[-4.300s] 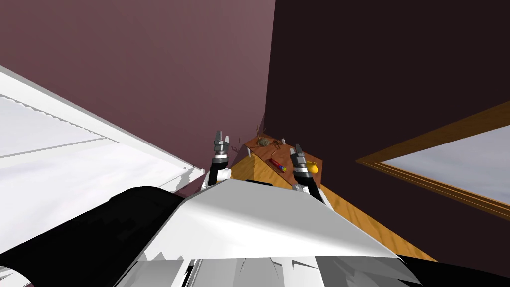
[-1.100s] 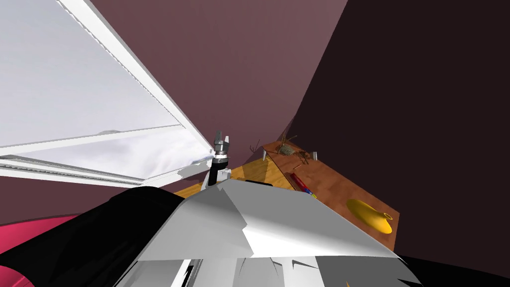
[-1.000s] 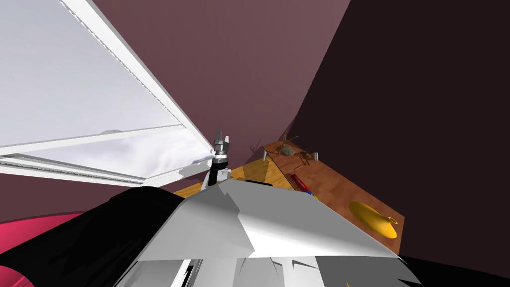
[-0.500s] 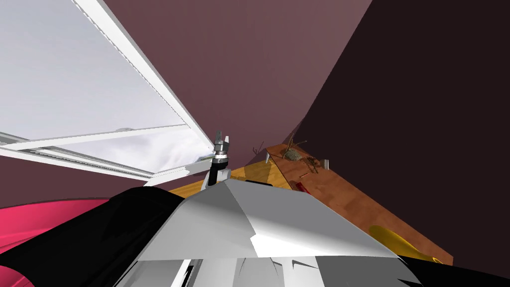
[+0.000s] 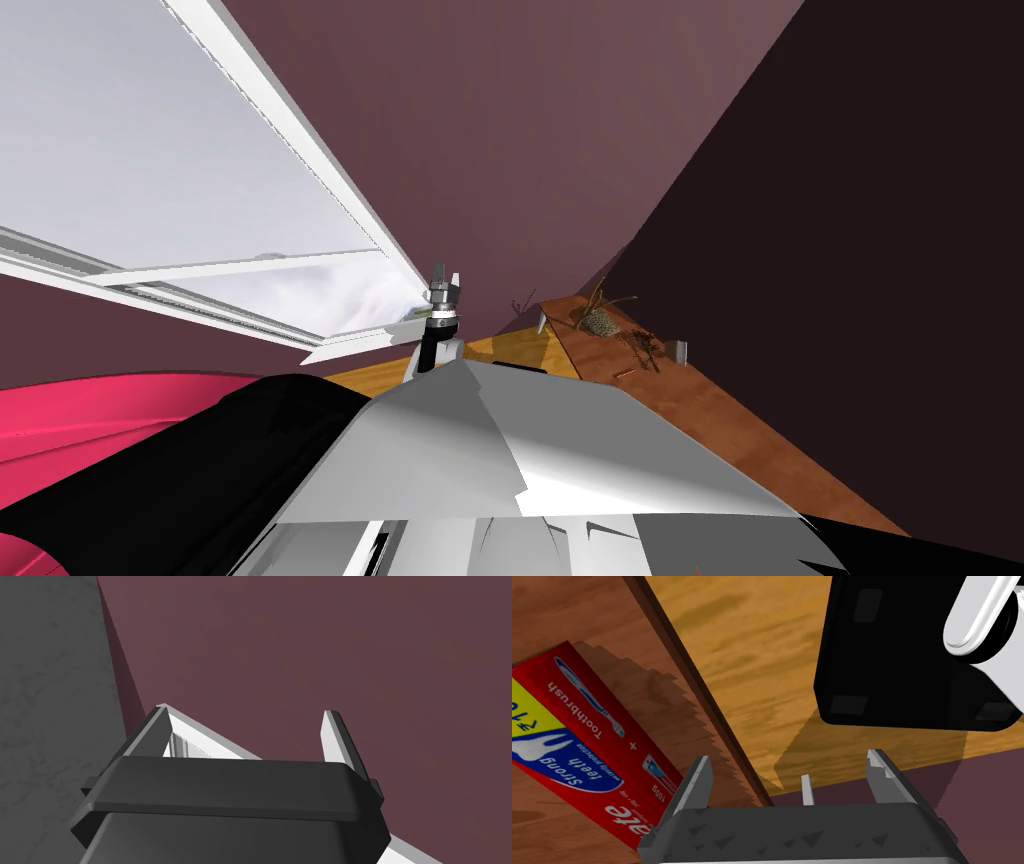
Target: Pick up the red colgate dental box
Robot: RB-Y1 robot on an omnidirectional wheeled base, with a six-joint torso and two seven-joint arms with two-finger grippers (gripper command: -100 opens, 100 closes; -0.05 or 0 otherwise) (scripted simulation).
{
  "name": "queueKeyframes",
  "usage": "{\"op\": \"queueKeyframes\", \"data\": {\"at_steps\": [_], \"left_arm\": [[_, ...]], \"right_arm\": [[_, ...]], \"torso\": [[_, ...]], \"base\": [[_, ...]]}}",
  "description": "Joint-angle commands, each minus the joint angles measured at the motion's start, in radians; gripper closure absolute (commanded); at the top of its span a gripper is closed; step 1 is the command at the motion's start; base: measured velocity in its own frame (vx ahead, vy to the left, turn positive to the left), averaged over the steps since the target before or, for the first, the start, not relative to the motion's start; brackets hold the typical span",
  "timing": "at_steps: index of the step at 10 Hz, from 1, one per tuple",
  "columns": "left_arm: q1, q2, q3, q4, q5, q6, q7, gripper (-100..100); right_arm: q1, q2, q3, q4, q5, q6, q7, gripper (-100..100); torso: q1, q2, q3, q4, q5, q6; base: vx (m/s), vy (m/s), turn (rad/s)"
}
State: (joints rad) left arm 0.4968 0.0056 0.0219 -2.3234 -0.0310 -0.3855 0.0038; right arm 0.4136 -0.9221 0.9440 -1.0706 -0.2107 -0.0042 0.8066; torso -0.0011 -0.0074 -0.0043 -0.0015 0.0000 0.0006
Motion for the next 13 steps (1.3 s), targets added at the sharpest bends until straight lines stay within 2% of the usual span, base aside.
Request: {"op": "queueKeyframes", "data": {"at_steps": [1, 5, 6, 7, 8, 9, 12, 13], "left_arm": [[0.000, 0.000, 0.000, 0.000, 0.000, 0.000, 0.000, 0], [0.000, 0.000, 0.000, 0.000, 0.000, 0.000, 0.000, 0], [0.000, 0.000, 0.000, 0.000, 0.000, 0.000, 0.000, 0], [0.000, 0.000, 0.000, 0.000, 0.000, 0.000, 0.000, 0], [0.000, 0.000, 0.000, 0.000, 0.000, 0.000, 0.000, 0], [0.000, 0.000, 0.000, 0.000, 0.000, 0.000, 0.000, 0], [0.000, 0.000, 0.000, 0.000, 0.000, 0.000, 0.000, 0], [0.000, 0.000, 0.000, 0.000, 0.000, 0.000, 0.000, 0]], "right_arm": [[0.005, -0.029, 0.024, 0.012, -0.005, 0.036, 0.036, -100], [-0.025, -0.028, 0.096, 0.103, -0.017, 0.065, 0.097, -100], [-0.030, -0.024, 0.107, 0.115, -0.019, 0.069, 0.106, -100], [-0.023, -0.024, 0.094, 0.105, -0.014, 0.069, 0.101, -100], [-0.024, -0.023, 0.096, 0.107, -0.015, 0.069, 0.103, 0], [-0.033, 0.013, 0.088, 0.133, 0.001, 0.078, 0.096, -100], [-0.050, 0.085, 0.074, 0.185, 0.033, 0.095, 0.083, -100], [-0.043, 0.072, 0.073, 0.176, 0.029, 0.090, 0.088, -100]], "torso": [[0.000, 0.000, 0.000, 0.000, 0.000, 0.000], [-0.004, -0.002, -0.001, 0.000, -0.001, 0.000], [-0.004, -0.001, 0.000, 0.000, -0.001, 0.000], [-0.003, 0.000, 0.000, 0.000, -0.001, 0.000], [0.000, 0.003, 0.002, 0.000, 0.000, 0.001], [0.003, 0.006, 0.003, 0.001, 0.000, 0.001], [-0.001, 0.011, 0.006, 0.002, 0.000, 0.001], [-0.001, 0.010, 0.006, 0.002, -0.001, 0.001]], "base": [[0.127, -0.038, 0.221], [0.146, -0.098, 0.170], [0.117, -0.095, 0.086], [0.052, -0.038, 0.018], [0.010, -0.009, 0.001], [-0.014, -0.041, 0.050], [-0.039, -0.071, 0.063], [-0.015, -0.033, 0.016]]}}
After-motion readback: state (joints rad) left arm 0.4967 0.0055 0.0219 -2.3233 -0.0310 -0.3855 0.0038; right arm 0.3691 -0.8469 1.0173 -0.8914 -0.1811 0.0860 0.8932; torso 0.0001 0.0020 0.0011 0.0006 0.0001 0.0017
